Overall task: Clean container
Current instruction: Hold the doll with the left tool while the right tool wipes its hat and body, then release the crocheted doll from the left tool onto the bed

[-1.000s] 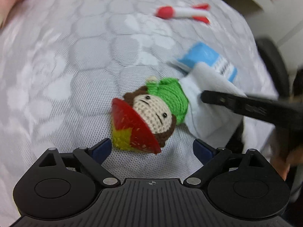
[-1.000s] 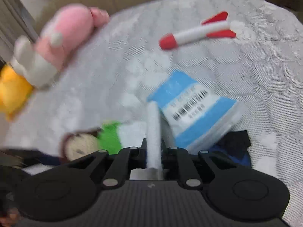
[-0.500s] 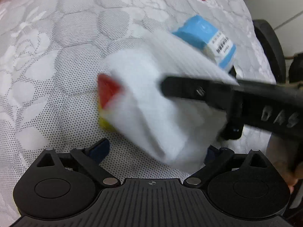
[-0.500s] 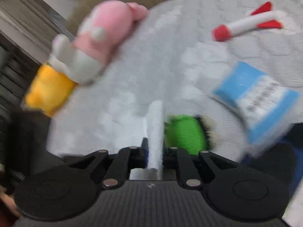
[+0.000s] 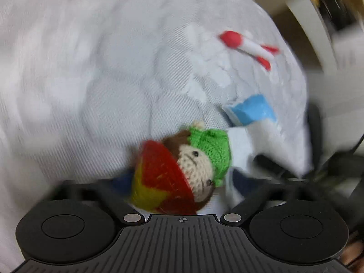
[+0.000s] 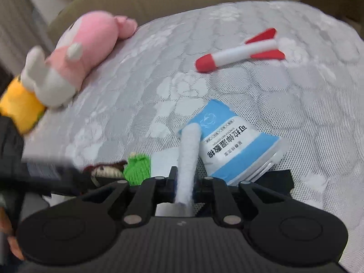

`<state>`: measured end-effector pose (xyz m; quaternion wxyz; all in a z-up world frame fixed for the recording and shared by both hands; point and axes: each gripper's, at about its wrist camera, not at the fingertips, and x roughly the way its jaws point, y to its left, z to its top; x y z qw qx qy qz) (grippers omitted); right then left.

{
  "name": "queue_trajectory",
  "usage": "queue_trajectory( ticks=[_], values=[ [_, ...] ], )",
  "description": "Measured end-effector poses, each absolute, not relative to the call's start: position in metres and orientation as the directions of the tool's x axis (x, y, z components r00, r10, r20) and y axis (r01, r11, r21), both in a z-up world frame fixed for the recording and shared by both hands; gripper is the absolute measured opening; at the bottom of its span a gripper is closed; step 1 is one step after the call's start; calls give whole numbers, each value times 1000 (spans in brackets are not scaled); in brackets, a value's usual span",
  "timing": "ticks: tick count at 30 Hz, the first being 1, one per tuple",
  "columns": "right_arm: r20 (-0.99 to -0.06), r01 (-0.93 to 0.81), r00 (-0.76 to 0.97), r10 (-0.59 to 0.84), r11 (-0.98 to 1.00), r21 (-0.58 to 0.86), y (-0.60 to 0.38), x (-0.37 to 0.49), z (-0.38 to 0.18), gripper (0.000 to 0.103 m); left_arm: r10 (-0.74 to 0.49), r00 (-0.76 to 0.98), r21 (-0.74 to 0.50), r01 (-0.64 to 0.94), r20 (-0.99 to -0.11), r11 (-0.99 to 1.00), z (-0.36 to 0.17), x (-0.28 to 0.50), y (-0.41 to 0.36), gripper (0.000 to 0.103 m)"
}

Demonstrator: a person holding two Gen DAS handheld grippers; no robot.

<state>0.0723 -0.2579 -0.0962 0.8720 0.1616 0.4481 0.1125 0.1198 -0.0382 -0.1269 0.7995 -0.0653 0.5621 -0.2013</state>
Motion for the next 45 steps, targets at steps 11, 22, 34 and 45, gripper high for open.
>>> queue_trajectory(
  ticks=[11, 22, 34, 45],
  values=[
    [-524, 40, 620, 584, 643, 764, -305, 71, -93, 9, -266, 512, 344, 803, -817, 488, -109, -3, -132, 83],
    [-690, 31, 431, 581, 755, 655, -274, 38, -102, 9, -297, 329, 79, 778, -896, 624, -103, 17, -120, 94],
    [-827, -31, 447, 341, 930, 367, -252, 36, -102, 9, -213, 293, 93, 762, -932, 641, -123, 25, -125, 97],
    [-797, 10, 501, 337, 919, 395, -264, 37, -102, 9, -175, 341, 134, 716, -924, 685, -127, 38, -120, 79]
  ],
)
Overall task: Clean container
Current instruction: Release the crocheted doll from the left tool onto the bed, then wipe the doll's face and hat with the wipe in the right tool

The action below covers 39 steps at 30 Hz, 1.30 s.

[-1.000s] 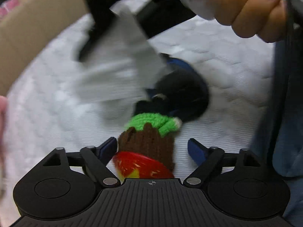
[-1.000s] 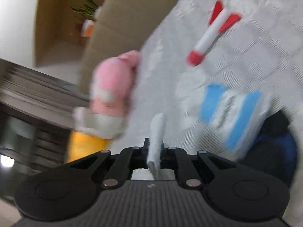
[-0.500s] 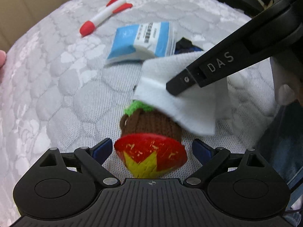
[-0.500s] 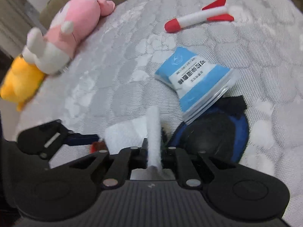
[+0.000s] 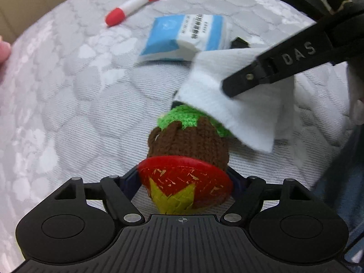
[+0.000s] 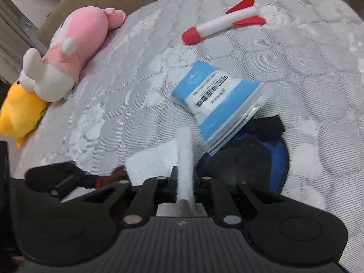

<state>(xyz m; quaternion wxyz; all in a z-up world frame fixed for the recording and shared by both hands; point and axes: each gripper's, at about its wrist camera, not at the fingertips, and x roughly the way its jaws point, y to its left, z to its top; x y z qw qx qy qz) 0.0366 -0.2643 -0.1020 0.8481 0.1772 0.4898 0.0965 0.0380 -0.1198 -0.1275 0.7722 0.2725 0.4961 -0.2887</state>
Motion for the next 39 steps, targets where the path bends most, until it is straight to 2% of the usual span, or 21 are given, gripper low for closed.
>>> queue_trajectory(
  ticks=[3, 6, 8, 11, 16, 21, 29, 34, 39],
  values=[
    [-799, -9, 520, 302, 937, 349, -259, 36, -99, 9, -138, 414, 200, 671, -900, 714, -125, 47, -113, 76],
    [-804, -3, 545, 237, 960, 281, -259, 35, -95, 9, -114, 433, 187, 593, -894, 783, -125, 67, -100, 80],
    [-799, 27, 573, 185, 969, 244, -264, 35, -92, 9, -110, 413, 144, 536, -904, 832, -127, 80, -90, 79],
    [-780, 85, 611, 135, 968, 235, -276, 34, -86, 9, -125, 375, 82, 491, -919, 867, -127, 83, -79, 91],
    [-768, 148, 640, 32, 975, 164, -293, 36, -78, 9, -177, 339, -9, 443, -924, 897, -115, 81, -69, 94],
    [-814, 177, 581, -2, 976, 124, -303, 47, -86, 9, -290, 264, -208, 300, -920, 931, -104, 92, -40, 98],
    [-857, 125, 509, -81, 992, -19, -294, 67, -99, 14, -346, 227, -320, 145, -910, 936, -107, 109, -13, 99],
    [-861, 73, 505, 56, 992, 107, -293, 84, -92, 14, -429, 200, -414, 116, -881, 903, -106, 112, -8, 101],
    [-785, 46, 528, 324, 912, 407, -300, 94, -81, 14, -382, 213, -349, 177, -899, 920, -109, 116, -14, 101]
  ],
)
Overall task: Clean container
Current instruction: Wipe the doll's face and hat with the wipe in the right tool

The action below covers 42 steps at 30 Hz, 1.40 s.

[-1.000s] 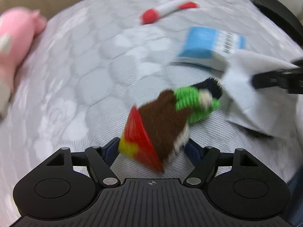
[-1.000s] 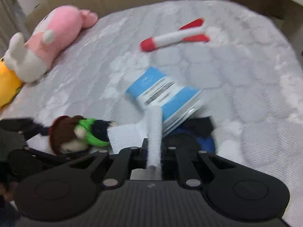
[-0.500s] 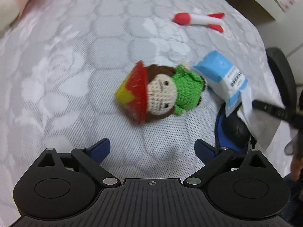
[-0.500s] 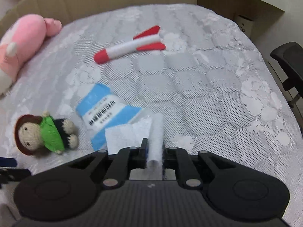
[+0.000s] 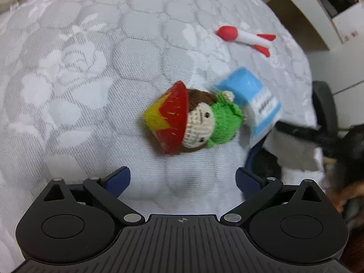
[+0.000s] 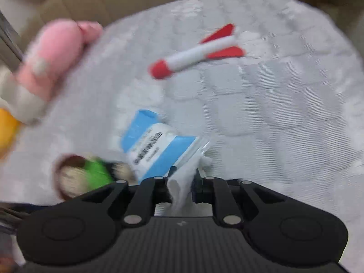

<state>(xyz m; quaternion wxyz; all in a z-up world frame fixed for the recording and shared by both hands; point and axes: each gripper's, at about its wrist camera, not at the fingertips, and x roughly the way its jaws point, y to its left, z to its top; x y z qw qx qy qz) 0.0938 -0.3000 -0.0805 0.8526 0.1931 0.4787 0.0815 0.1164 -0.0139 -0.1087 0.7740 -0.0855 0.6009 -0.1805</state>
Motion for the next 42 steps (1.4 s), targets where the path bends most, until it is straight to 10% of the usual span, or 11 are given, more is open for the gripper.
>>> queue_trajectory(
  ticks=[13, 22, 30, 39, 42],
  values=[
    [-741, 288, 563, 366, 753, 591, -360, 55, -109, 20, -308, 167, -291, 119, -936, 949, -126, 128, -8, 102],
    [-809, 193, 506, 298, 876, 443, -329, 65, -110, 34, -281, 185, -259, 135, -942, 956, -127, 121, -7, 102],
    [-803, -91, 566, 187, 982, 165, -272, 63, -91, 6, -285, 289, -190, 316, -914, 930, -113, 119, -40, 102],
    [-446, -148, 530, 721, 597, 789, -243, 87, -54, 6, -210, 230, -96, 424, -950, 901, -120, 98, -52, 102],
    [-518, -208, 507, 689, 681, 702, -206, 107, -58, 6, -172, 240, -59, 415, -955, 908, -122, 94, -45, 102]
  ],
)
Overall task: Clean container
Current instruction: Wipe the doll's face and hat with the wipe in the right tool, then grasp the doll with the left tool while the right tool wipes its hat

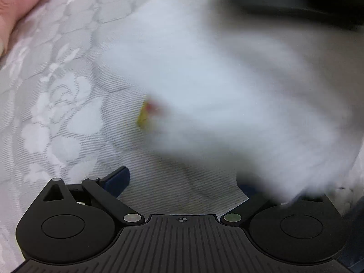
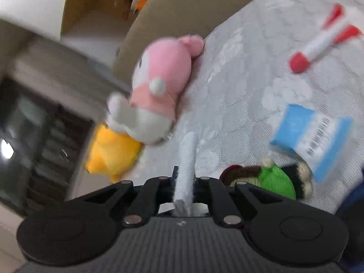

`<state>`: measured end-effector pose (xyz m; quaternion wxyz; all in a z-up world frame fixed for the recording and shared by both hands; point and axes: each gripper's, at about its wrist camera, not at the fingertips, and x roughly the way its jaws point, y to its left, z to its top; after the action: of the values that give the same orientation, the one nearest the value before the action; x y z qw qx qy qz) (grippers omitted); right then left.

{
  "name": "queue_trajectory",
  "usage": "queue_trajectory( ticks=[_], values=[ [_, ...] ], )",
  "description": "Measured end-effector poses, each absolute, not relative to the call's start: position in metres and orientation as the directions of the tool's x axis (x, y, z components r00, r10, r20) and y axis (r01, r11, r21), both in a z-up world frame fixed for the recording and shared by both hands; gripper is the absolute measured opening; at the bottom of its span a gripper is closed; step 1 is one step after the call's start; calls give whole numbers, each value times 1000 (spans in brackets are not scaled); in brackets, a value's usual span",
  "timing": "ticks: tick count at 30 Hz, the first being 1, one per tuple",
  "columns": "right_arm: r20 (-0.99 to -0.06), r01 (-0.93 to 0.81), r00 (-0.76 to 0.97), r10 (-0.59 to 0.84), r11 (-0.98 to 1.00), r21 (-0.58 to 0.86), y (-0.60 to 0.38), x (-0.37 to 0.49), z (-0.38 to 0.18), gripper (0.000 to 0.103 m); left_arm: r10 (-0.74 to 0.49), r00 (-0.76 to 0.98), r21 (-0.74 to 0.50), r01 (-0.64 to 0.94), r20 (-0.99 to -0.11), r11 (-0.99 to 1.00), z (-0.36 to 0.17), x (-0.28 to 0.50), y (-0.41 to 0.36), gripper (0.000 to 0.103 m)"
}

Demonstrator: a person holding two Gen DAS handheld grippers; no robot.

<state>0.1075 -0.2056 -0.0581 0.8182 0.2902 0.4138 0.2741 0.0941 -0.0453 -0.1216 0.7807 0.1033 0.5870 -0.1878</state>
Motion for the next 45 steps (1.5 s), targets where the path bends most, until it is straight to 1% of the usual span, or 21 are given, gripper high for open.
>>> queue_trajectory(
  ticks=[2, 3, 4, 8, 12, 13, 17, 20, 25, 27, 30, 31, 32, 33, 34, 35, 36, 38, 39, 42, 45],
  values=[
    [-629, -255, 506, 590, 800, 544, -185, 110, -64, 6, -155, 240, -46, 403, -958, 914, -123, 94, -42, 102],
    [-657, -270, 508, 557, 828, 492, -182, 108, -69, 7, -153, 240, -46, 399, -959, 916, -123, 95, -41, 102],
    [-676, -273, 510, 532, 845, 460, -181, 105, -72, 10, -160, 238, -55, 397, -958, 916, -123, 95, -40, 102],
    [-747, -238, 483, 457, 890, 389, -195, 96, -90, 10, -210, 225, -106, 403, -951, 909, -121, 96, -42, 102],
    [-781, -180, 476, 404, 914, 363, -213, 94, -97, 9, -208, 234, -94, 420, -950, 903, -119, 93, -47, 102],
    [-794, -172, 483, 369, 929, 327, -215, 95, -96, 12, -204, 238, -88, 422, -950, 902, -120, 94, -48, 102],
    [-808, -166, 515, 286, 958, 234, -229, 87, -88, 12, -237, 281, -104, 417, -930, 903, -114, 100, -43, 102],
    [-786, -104, 544, 293, 953, 284, -254, 74, -79, 12, -281, 367, -108, 427, -887, 898, -106, 107, -44, 102],
    [-723, 18, 584, 369, 885, 466, -286, 63, -83, 12, -307, 502, -69, 436, -808, 897, -99, 120, -52, 102],
    [-710, 26, 582, 396, 864, 503, -289, 64, -86, 12, -316, 500, -87, 429, -806, 899, -105, 132, -62, 102],
    [-711, 4, 581, 397, 872, 490, -286, 67, -89, 12, -330, 470, -124, 416, -819, 901, -118, 144, -73, 102],
    [-714, 6, 579, 395, 873, 488, -287, 69, -91, 12, -330, 472, -123, 418, -818, 900, -121, 144, -75, 101],
    [-718, 8, 576, 391, 875, 483, -287, 71, -93, 12, -334, 475, -117, 429, -814, 896, -119, 141, -76, 97],
    [-723, 12, 574, 384, 879, 476, -287, 73, -95, 12, -338, 479, -111, 441, -810, 891, -116, 138, -78, 82],
    [-728, 14, 573, 376, 884, 467, -287, 74, -96, 12, -332, 481, -86, 463, -811, 882, -111, 131, -80, 72],
    [-732, 16, 575, 365, 890, 456, -289, 73, -96, 12, -324, 484, -58, 487, -813, 872, -105, 123, -83, 72],
    [-736, 18, 577, 354, 896, 444, -290, 73, -96, 12, -328, 468, -46, 519, -821, 854, -102, 114, -87, 74],
    [-733, 14, 579, 357, 895, 446, -292, 71, -95, 14, -369, 386, -84, 586, -846, 806, -99, 91, -93, 86],
    [-731, 9, 577, 363, 893, 450, -292, 70, -94, 14, -388, 341, -107, 617, -857, 780, -97, 80, -95, 95],
    [-744, -8, 564, 359, 903, 430, -286, 69, -95, 14, -382, 308, -69, 694, -871, 716, -94, 56, -112, 101],
    [-752, -26, 559, 349, 914, 404, -279, 62, -93, 14, -364, 275, -94, 671, -890, 735, -96, 51, -118, 103]
  ],
)
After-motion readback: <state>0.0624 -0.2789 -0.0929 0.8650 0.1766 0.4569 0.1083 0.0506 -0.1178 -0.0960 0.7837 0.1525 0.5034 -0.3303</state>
